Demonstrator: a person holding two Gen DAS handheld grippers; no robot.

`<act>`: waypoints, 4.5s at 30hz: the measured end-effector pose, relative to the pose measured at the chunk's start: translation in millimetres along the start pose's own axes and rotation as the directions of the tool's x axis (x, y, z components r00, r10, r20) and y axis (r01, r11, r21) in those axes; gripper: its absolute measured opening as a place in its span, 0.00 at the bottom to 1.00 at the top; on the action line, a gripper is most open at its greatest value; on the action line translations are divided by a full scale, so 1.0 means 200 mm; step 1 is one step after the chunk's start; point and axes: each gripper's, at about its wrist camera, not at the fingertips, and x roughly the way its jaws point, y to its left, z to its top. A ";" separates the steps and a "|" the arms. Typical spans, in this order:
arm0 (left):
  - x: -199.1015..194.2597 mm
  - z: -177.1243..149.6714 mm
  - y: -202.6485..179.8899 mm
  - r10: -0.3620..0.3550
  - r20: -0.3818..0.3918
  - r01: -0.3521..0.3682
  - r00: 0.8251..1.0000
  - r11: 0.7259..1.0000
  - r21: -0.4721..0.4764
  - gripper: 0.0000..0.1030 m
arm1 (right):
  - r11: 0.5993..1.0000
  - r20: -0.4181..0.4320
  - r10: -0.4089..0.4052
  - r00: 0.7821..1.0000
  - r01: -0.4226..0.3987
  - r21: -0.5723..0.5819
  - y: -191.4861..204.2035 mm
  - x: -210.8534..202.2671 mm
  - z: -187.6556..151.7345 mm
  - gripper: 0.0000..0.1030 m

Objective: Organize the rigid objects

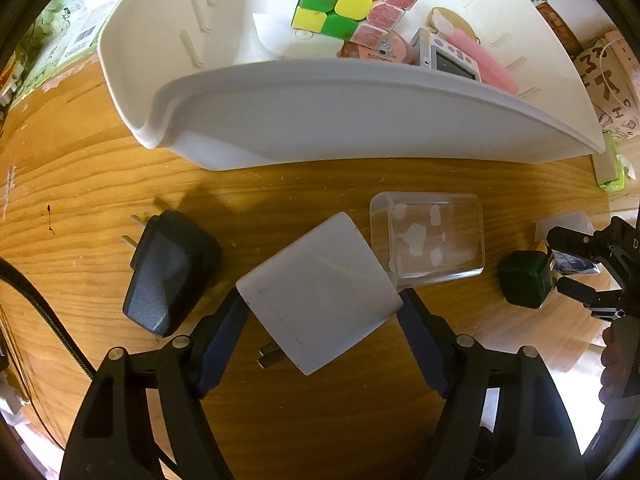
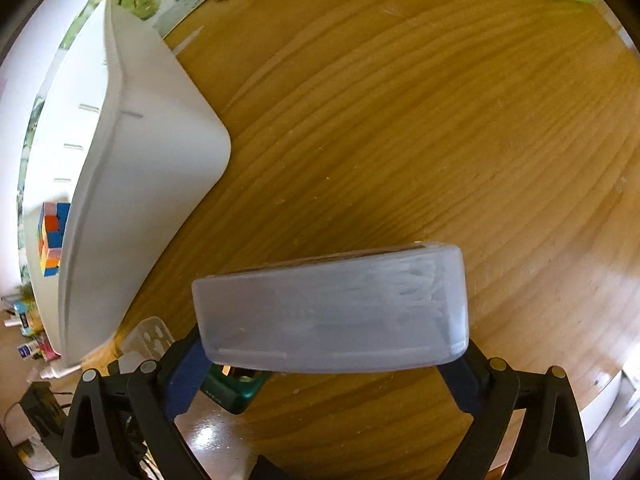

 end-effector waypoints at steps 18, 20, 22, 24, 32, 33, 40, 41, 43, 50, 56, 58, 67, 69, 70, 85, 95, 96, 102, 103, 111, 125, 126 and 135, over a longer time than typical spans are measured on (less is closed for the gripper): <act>-0.05 -0.17 -0.01 -0.009 -0.007 0.009 1.000 0.999 -0.041 0.68 | 0.993 0.020 0.050 0.999 -0.047 -0.104 0.05 -0.08 -0.13 0.22; -0.06 -0.21 0.01 -0.009 -0.011 0.009 1.000 0.999 -0.047 0.68 | 0.992 0.028 0.073 0.997 -0.070 -0.105 0.02 -0.10 -0.15 0.23; -0.07 -0.25 0.03 -0.009 -0.013 0.009 1.000 0.998 -0.055 0.68 | 0.991 0.047 0.096 0.994 -0.091 -0.101 0.00 -0.14 -0.16 0.23; -0.07 -0.29 0.05 -0.008 -0.015 0.007 1.000 0.998 -0.065 0.68 | 0.988 0.072 0.120 0.990 -0.113 -0.101 -0.01 -0.19 -0.17 0.37; -0.08 -0.43 0.09 -0.016 -0.016 0.014 1.000 0.994 -0.107 0.68 | 0.985 0.129 0.158 0.979 -0.147 -0.090 -0.06 -0.27 -0.13 0.80; -0.08 -0.45 0.10 -0.015 -0.017 0.013 1.000 0.994 -0.112 0.68 | 0.985 0.128 0.153 0.980 -0.142 -0.094 -0.05 -0.27 -0.13 0.80; -0.10 -0.56 0.13 -0.021 -0.021 0.018 1.000 0.987 -0.159 0.68 | 0.991 0.122 0.096 0.988 -0.083 -0.106 -0.02 -0.20 -0.12 0.80; -0.10 -0.58 0.14 -0.023 -0.020 0.020 1.000 0.986 -0.167 0.68 | 0.993 0.123 0.090 0.988 -0.079 -0.091 -0.03 -0.19 -0.11 0.80; -0.11 -0.60 0.15 -0.024 -0.017 0.021 1.000 0.984 -0.178 0.68 | 0.994 0.126 0.100 0.987 -0.093 -0.056 -0.05 -0.18 -0.09 0.80; -0.13 -0.69 0.16 -0.017 -0.005 0.016 1.000 0.977 -0.213 0.68 | 0.994 0.131 0.099 0.987 -0.092 -0.057 -0.05 -0.16 -0.04 0.80; -0.14 -0.76 0.14 -0.014 0.001 0.014 1.000 0.969 -0.245 0.68 | 0.989 0.107 0.127 0.986 -0.117 -0.096 -0.05 -0.16 -0.03 0.47; -0.17 -0.73 0.13 -0.013 0.002 0.013 1.000 0.966 -0.257 0.68 | 0.988 0.092 0.121 0.988 -0.111 -0.106 -0.06 -0.16 -0.02 0.34; -0.13 -0.72 -0.03 -0.018 -0.001 0.016 1.000 0.945 -0.326 0.68 | 0.973 0.024 0.164 0.986 -0.157 -0.170 -0.14 -0.18 0.00 0.03; -0.12 -0.70 -0.06 -0.018 -0.003 0.016 1.000 0.941 -0.339 0.68 | 0.967 0.018 0.171 0.985 -0.164 -0.193 -0.16 -0.21 0.01 0.02; -0.12 -0.71 -0.08 -0.023 -0.002 0.021 1.000 0.938 -0.347 0.68 | 0.965 0.017 0.172 0.985 -0.165 -0.203 -0.16 -0.22 0.02 0.02; -0.27 -0.62 -0.19 -0.050 0.050 0.065 0.998 0.927 -0.370 0.68 | 0.931 0.013 0.208 0.978 -0.194 -0.308 -0.20 -0.38 0.08 0.03; -0.38 -0.64 -0.15 -0.048 0.087 0.077 0.995 0.925 -0.372 0.68 | 0.952 -0.007 0.233 0.972 -0.230 -0.203 -0.22 -0.36 0.12 0.62; -0.38 -0.64 -0.14 -0.047 0.088 0.076 0.995 0.925 -0.372 0.68 | 0.953 -0.009 0.240 0.971 -0.238 -0.187 -0.22 -0.36 0.13 0.62; -0.42 -0.67 -0.11 -0.038 0.094 0.071 0.995 0.922 -0.379 0.68 | 0.967 -0.030 0.247 0.969 -0.248 -0.054 -0.24 -0.29 0.21 0.62; -0.43 -0.68 -0.10 -0.036 0.096 0.070 0.995 0.922 -0.382 0.68 | 0.967 -0.030 0.252 0.967 -0.253 -0.038 -0.24 -0.29 0.22 0.62; -0.45 -0.69 -0.06 -0.020 0.102 0.057 0.995 0.923 -0.381 0.68 | 0.975 -0.003 0.219 0.976 -0.219 0.048 -0.24 -0.26 0.28 0.67; -0.54 -0.59 -0.01 -0.008 0.133 0.051 0.991 0.944 -0.325 0.68 | 0.980 0.033 0.189 0.981 -0.191 0.058 -0.29 -0.27 0.29 0.46; -0.55 -0.57 -0.01 -0.009 0.134 0.052 0.991 0.948 -0.315 0.68 | 0.979 0.038 0.192 0.981 -0.194 0.059 -0.30 -0.28 0.29 0.43; -0.61 -0.38 -0.03 -0.038 0.156 0.065 0.987 0.983 -0.172 0.68 | 0.974 0.087 0.196 0.977 -0.204 0.101 -0.36 -0.34 0.25 0.36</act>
